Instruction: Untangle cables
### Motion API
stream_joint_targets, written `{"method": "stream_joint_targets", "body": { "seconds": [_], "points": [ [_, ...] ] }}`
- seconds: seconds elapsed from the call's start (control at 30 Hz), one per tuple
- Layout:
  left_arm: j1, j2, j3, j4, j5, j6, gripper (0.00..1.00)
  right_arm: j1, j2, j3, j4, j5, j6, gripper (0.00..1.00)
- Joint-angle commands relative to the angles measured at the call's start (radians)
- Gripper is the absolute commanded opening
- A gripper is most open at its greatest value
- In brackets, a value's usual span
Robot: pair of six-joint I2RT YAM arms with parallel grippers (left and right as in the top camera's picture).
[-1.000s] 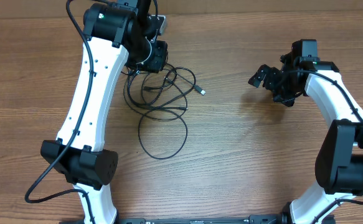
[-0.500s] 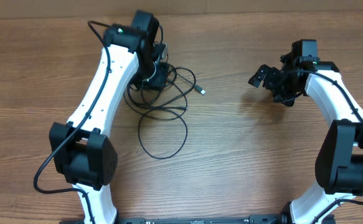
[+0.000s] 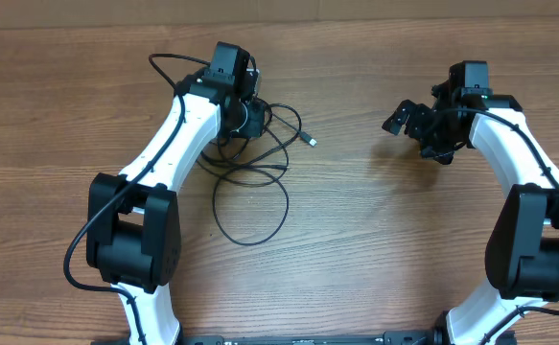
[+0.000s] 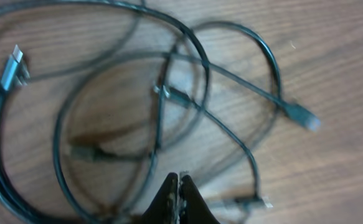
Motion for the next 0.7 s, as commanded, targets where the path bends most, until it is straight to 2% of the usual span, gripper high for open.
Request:
{"method": "stream_joint_targets", "body": {
  "seconds": [0.0, 0.2, 0.33, 0.4, 0.6, 0.67],
  "points": [
    [-0.001, -0.013, -0.072, 0.096, -0.105, -0.006, 0.05, -0.001, -0.008, 0.008, 0.005, 0.003, -0.007, 1.00],
    [-0.001, -0.013, -0.133, 0.197, -0.133, -0.032, 0.05, -0.001, -0.008, 0.008, 0.005, 0.003, -0.007, 1.00],
    [-0.023, -0.013, -0.137, 0.158, 0.059, -0.060, 0.05, -0.001, -0.008, 0.008, 0.005, 0.003, -0.007, 1.00],
    [-0.035, -0.013, -0.138, 0.138, 0.087, -0.080, 0.04, -0.001, -0.008, 0.008, 0.005, 0.003, -0.007, 1.00],
    [-0.095, -0.013, -0.144, 0.122, 0.083, -0.143, 0.04, -0.001, -0.008, 0.008, 0.005, 0.003, -0.007, 1.00],
    [-0.122, -0.013, -0.150, 0.133, 0.037, -0.146, 0.05, -0.001, -0.008, 0.008, 0.005, 0.003, -0.007, 1.00]
  ]
}}
